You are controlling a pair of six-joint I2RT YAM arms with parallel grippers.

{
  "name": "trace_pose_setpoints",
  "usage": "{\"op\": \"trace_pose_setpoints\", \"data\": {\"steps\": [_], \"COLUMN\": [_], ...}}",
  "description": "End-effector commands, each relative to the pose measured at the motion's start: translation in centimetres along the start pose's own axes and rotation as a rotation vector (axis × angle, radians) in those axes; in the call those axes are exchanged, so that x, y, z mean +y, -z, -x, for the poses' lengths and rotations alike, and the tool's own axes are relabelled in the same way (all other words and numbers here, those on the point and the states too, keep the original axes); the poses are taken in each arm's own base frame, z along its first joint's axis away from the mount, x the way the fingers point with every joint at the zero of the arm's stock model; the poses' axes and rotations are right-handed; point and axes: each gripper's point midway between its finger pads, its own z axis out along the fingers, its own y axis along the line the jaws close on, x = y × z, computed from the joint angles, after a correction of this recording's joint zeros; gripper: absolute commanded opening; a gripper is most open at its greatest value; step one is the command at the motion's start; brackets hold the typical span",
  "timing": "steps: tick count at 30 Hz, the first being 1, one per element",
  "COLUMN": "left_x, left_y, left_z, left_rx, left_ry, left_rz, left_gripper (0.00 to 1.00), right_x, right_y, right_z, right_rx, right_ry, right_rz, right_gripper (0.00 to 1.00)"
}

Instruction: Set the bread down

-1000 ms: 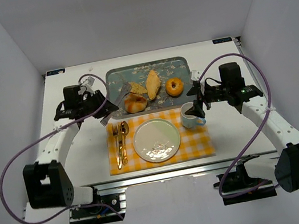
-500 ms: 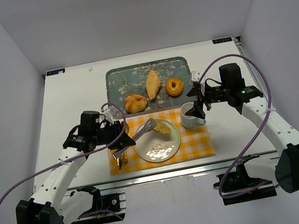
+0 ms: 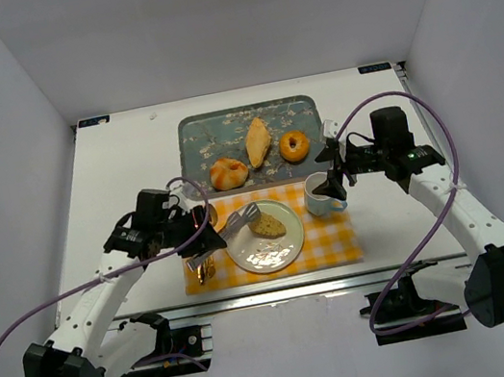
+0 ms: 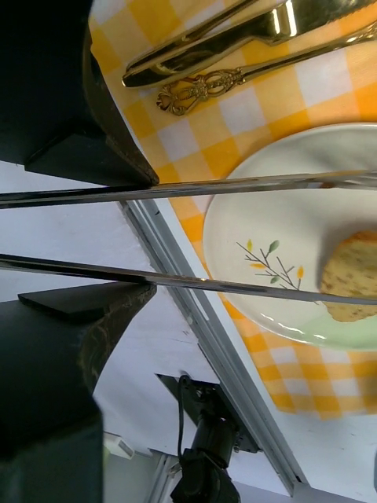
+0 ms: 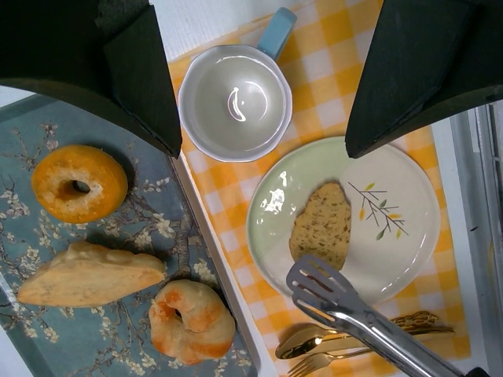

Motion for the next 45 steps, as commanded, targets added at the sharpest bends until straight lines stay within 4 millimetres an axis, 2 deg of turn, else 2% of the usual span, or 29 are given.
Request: {"op": "trace_pose_setpoints", "data": {"steps": [1, 4, 8, 10, 13, 14, 16, 18, 19, 20, 22, 23, 27, 33, 45], "left_x": [-1.7, -2.1, -4.7, -5.5, -5.6, -4.7, -4.0, -2.5, -2.1, -1.6, -1.2, -0.8, -0.9, -0.8, 0.6], "left_y": [2.3, 3.6, 5.5, 5.6, 4.6, 3.3, 1.8, 1.0, -0.5, -0.5, -1.3, -2.5, -4.8, -6.4, -8.0], "left_z": [2.4, 3.8, 6.9, 8.1, 10.5, 13.1, 14.6, 17.0, 18.3, 19.9, 22.0, 23.3, 25.7, 26.1, 24.1], "left_rx": [-0.101, -0.154, -0.240, -0.259, -0.293, -0.325, -0.327, -0.356, -0.354, -0.379, -0.391, -0.375, -0.327, -0.279, -0.193], "left_ry": [-0.066, -0.087, -0.136, -0.153, -0.160, -0.127, -0.107, -0.051, -0.044, -0.028, -0.028, -0.025, -0.046, -0.051, -0.044], "left_rz": [0.004, 0.043, 0.007, -0.006, 0.003, 0.023, 0.019, 0.014, -0.014, -0.019, -0.050, -0.056, -0.106, -0.157, -0.148], "left_gripper": [0.59, 0.55, 0.50, 0.50, 0.53, 0.53, 0.54, 0.55, 0.55, 0.55, 0.55, 0.56, 0.55, 0.56, 0.57], "right_x": [0.3, 0.3, 0.3, 0.3, 0.3, 0.4, 0.4, 0.3, 0.3, 0.3, 0.2, 0.3, 0.2, 0.1, -0.1], "right_y": [0.3, 0.3, 0.2, 0.2, 0.2, 0.1, 0.2, 0.2, 0.3, 0.3, 0.3, 0.3, 0.3, 0.3, 0.2], "right_z": [0.5, 0.5, 0.6, 0.6, 0.5, 0.5, 0.6, 0.5, 0.6, 0.5, 0.4, 0.3, 0.1, -0.4, -0.2], "right_rx": [-0.026, -0.026, -0.027, -0.029, -0.033, -0.037, -0.038, -0.033, -0.033, -0.031, -0.026, -0.024, -0.023, -0.014, -0.019], "right_ry": [0.026, 0.028, 0.030, 0.030, 0.026, 0.024, 0.025, 0.027, 0.035, 0.037, 0.044, 0.040, 0.043, 0.032, 0.036], "right_rz": [0.004, 0.005, 0.006, 0.005, 0.008, 0.009, 0.008, 0.002, -0.002, -0.002, -0.009, -0.006, -0.012, -0.018, -0.017], "right_gripper": [0.89, 0.89, 0.89, 0.89, 0.89, 0.89, 0.89, 0.89, 0.89, 0.89, 0.89, 0.89, 0.89, 0.89, 0.89]}}
